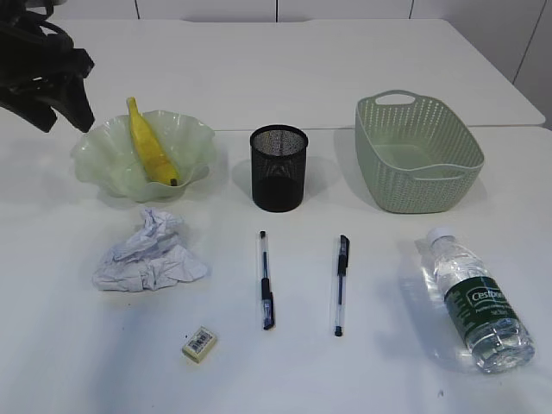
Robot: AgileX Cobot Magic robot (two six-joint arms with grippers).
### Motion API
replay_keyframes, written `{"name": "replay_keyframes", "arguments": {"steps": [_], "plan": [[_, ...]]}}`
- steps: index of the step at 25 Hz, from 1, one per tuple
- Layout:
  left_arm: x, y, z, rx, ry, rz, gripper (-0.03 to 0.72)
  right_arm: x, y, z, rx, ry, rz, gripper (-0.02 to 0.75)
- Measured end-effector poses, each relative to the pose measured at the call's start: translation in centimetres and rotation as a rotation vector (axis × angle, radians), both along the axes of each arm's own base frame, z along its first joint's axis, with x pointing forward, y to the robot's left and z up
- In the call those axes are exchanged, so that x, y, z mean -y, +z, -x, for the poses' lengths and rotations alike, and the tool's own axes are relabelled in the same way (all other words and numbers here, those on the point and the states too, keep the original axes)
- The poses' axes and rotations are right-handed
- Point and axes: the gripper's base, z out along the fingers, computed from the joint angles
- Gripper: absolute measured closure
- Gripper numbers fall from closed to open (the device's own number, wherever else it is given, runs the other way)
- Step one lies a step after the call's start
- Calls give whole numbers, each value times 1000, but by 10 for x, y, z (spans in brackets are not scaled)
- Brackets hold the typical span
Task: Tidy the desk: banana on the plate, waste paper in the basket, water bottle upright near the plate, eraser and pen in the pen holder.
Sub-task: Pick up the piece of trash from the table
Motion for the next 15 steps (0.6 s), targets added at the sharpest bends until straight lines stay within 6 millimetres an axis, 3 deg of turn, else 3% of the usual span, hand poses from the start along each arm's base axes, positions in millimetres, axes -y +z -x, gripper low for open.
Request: {"name": "replay_keyframes", "arguments": {"steps": [5,9,15], "plan": [[1,-1,4,-5,-74,-7,301,0,-6,5,-90,7,3,242],[5,-13,10,-16,-119,34,302,-1,-8,7,-116,9,-7,242],[10,-28,34,13,-137,37,306,-2,-8,7,-124,10,-18,242]]}}
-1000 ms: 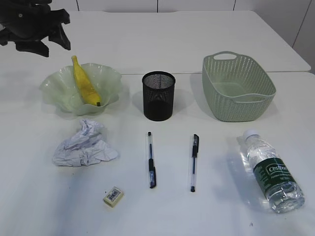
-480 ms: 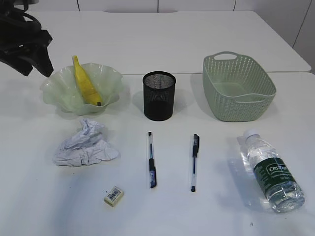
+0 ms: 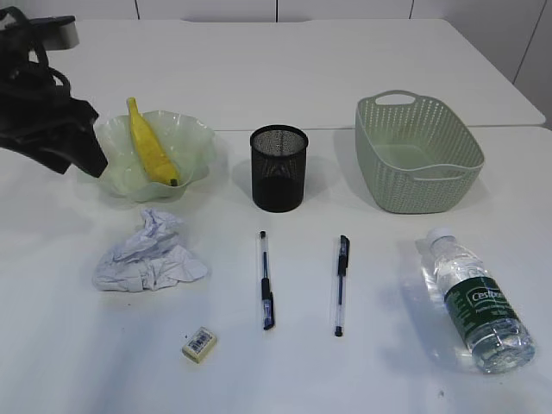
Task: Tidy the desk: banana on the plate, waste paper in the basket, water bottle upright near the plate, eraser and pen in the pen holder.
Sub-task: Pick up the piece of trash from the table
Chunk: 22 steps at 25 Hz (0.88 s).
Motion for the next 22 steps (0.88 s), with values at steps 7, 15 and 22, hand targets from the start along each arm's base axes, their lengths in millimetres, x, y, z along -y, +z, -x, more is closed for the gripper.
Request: {"name": "replay_keyframes", "arguments": {"steps": [7,15,22], "plan": [[47,-22,51,84,-177,-85,307,0,1,-1,19,-2,-2,242],[65,-58,75,128,-220,-195,307,0,2,-1,23,-2,-3,242],[68,-63,65,197,-220,-193,257,0,2,-1,23,-3,-4,242]]}}
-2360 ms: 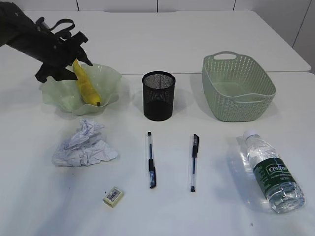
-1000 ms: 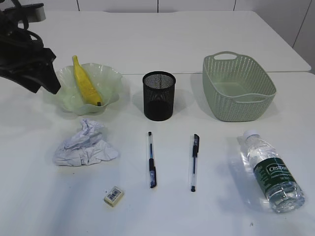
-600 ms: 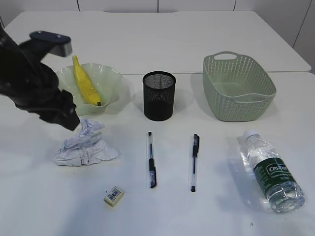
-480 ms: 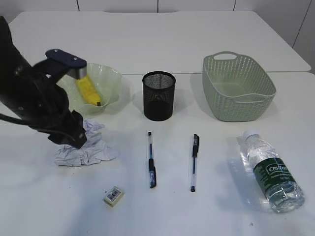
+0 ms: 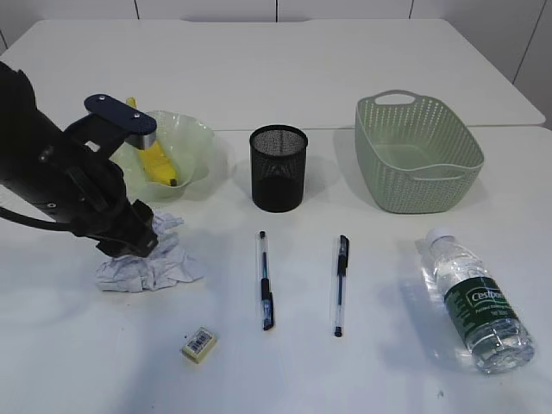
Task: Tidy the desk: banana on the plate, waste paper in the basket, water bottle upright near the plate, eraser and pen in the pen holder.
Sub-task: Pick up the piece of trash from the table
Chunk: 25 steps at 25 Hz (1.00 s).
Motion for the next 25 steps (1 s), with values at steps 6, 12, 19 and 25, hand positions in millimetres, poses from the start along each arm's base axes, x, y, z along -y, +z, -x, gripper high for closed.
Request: {"name": "replay_keyframes", "arguments": {"steps": [6,12,19,25], "plan": [[4,-18,-9,3,-10,-14,232,0,0,0,1,0,0,242],[6,-30,-15,11,-13,-11,238,0,0,0,0,0,-4,242],[9,-52,-20,-10,-28,-36,241,0,0,0,1,-1,-8,242],[10,-61,-22,-20,-31,-43,328,0,0,0,2,2,-5,242]]}}
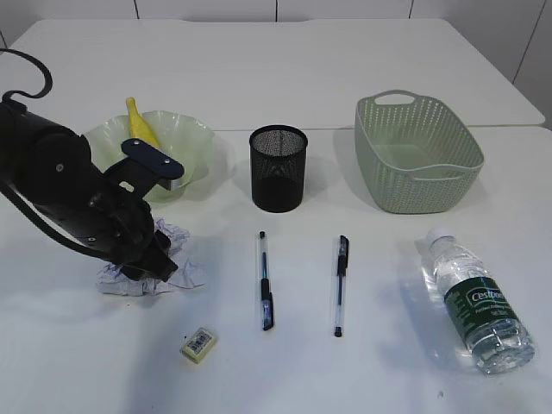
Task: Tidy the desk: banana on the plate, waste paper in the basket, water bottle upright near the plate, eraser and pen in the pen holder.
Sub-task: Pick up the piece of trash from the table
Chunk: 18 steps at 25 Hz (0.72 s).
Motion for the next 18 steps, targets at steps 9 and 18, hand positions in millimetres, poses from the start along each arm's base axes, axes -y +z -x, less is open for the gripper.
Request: {"name": "replay_keyframes", "arguments": {"steps": [9,18], "plan": [[0,0,0,-1,-5,-6,586,0,0,0,1,4,4,242],[-3,18,6,5,1,-3,709,0,0,0,1,5,6,242]]}}
